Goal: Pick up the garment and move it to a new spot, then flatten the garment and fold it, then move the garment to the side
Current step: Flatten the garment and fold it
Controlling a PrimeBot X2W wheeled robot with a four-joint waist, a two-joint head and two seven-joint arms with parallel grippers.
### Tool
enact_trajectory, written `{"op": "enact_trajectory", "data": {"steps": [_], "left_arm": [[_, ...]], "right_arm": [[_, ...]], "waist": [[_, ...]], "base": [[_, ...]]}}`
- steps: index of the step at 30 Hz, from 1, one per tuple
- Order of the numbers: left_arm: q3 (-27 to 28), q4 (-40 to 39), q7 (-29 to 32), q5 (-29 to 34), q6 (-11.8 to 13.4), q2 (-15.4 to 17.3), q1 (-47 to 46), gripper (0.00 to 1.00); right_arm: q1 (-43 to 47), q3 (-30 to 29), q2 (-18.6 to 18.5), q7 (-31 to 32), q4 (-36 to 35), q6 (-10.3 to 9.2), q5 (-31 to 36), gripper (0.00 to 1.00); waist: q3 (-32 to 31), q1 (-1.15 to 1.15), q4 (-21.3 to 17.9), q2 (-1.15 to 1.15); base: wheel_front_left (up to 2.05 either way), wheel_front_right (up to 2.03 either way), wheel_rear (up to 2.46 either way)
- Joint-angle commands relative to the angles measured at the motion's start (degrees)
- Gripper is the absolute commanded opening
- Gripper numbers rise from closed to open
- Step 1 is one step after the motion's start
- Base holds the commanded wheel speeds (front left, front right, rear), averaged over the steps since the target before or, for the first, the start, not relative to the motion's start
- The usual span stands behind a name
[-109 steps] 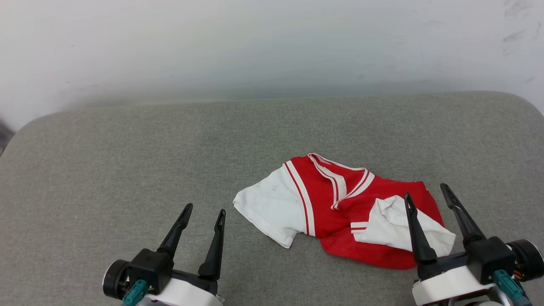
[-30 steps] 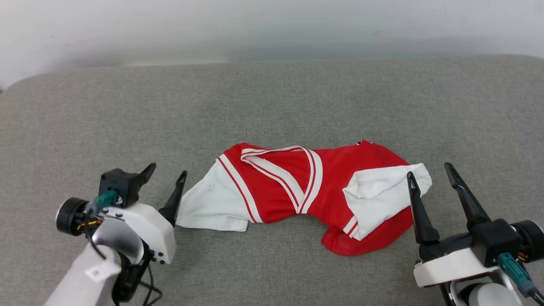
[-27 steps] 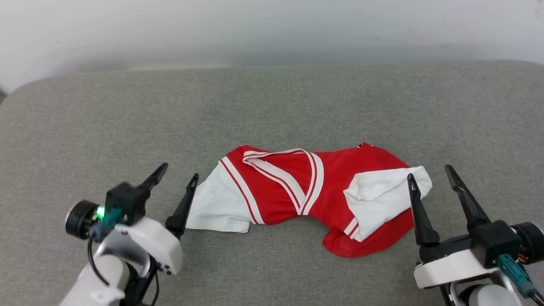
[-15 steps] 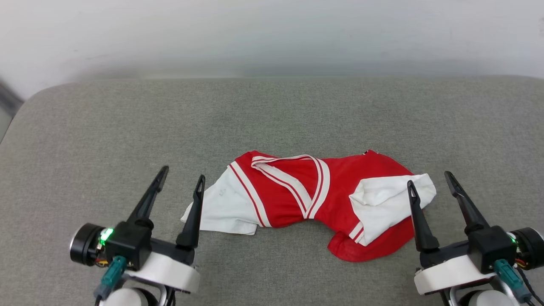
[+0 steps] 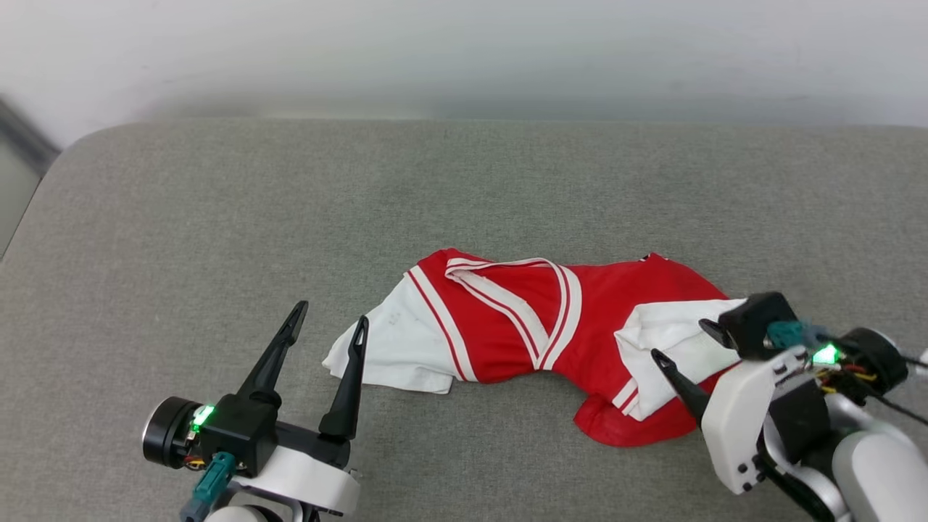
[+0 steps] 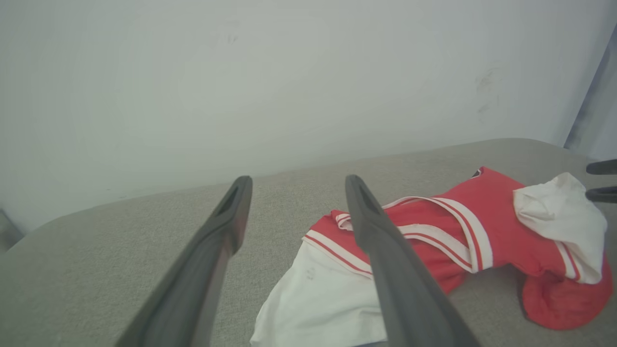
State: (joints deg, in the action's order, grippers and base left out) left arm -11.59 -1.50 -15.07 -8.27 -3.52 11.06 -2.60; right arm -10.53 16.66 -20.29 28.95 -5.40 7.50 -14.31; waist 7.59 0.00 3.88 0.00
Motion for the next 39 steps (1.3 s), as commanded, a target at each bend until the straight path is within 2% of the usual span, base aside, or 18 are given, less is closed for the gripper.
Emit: {"op": "enact_trajectory", "data": {"steps": [1,5,10,17,25,26,27,28,33,39], "left_arm": [[0.3,0.2,-0.1,0.4,-0.3,-0.4,-0.3,1.0],[0.4,0.7,-0.1,1.2,-1.5,-1.8,-1.3,1.0],[0.5,1.2,-0.1,2.0,-2.4,-2.9,-2.0,1.0],[1.3,1.5,-0.1,2.3,-3.1,-3.8,-2.5,1.0],[1.2,1.7,-0.1,2.9,-3.6,-4.2,-2.8,1.0],[1.1,1.8,-0.1,3.0,-3.7,-4.2,-2.9,1.0],[1.1,1.8,-0.1,3.1,-3.7,-4.3,-3.0,1.0],[1.1,1.9,-0.1,3.1,-3.8,-4.4,-3.0,1.0],[2.0,2.5,-0.1,3.2,-3.8,-4.3,-2.5,1.0],[2.5,3.0,-0.1,3.0,-3.9,-4.1,-1.9,1.0]], "right_arm": [[-1.5,0.8,-1.2,2.6,-0.8,-0.03,-1.0,1.0],[-5.6,2.9,-3.4,13.4,-1.8,-0.03,-5.5,1.0],[-9.2,4.0,-4.0,21.7,0.1,-0.02,-7.9,1.0],[-11.4,4.8,-3.9,24.2,3.4,-0.02,-8.4,1.0],[-12.3,5.6,-3.8,22.6,6.6,-0.02,-7.9,1.0],[-12.4,5.8,-3.9,22.7,7.1,-0.02,-7.8,0.81],[-12.6,5.9,-4.1,22.3,7.4,-0.02,-7.6,0.33],[-12.7,5.7,-4.2,22.0,7.7,-0.02,-7.3,0.0],[-12.0,4.7,-3.9,20.1,7.0,-0.02,-7.7,0.0],[-6.8,-1.4,-3.6,17.5,0.6,-0.02,-8.6,0.0]], "waist": [[0.4,0.0,0.3,0.0],[1.3,0.0,1.6,0.0],[2.4,0.0,3.6,0.0],[3.7,0.0,6.3,0.0],[5.2,0.0,7.8,0.0],[5.4,0.0,7.9,0.0],[5.4,0.0,8.0,0.0],[5.5,0.0,8.0,0.0],[4.8,0.0,6.6,0.0],[2.6,0.0,2.1,0.0]], "base": [[0.0,0.0,0.0],[0.0,0.0,0.0],[0.0,0.0,0.0],[0.0,0.0,0.0],[0.0,0.0,0.0],[0.0,0.0,0.0],[0.0,0.0,0.0],[0.0,0.0,0.0],[0.0,0.0,0.0],[0.0,0.0,0.0]]}}
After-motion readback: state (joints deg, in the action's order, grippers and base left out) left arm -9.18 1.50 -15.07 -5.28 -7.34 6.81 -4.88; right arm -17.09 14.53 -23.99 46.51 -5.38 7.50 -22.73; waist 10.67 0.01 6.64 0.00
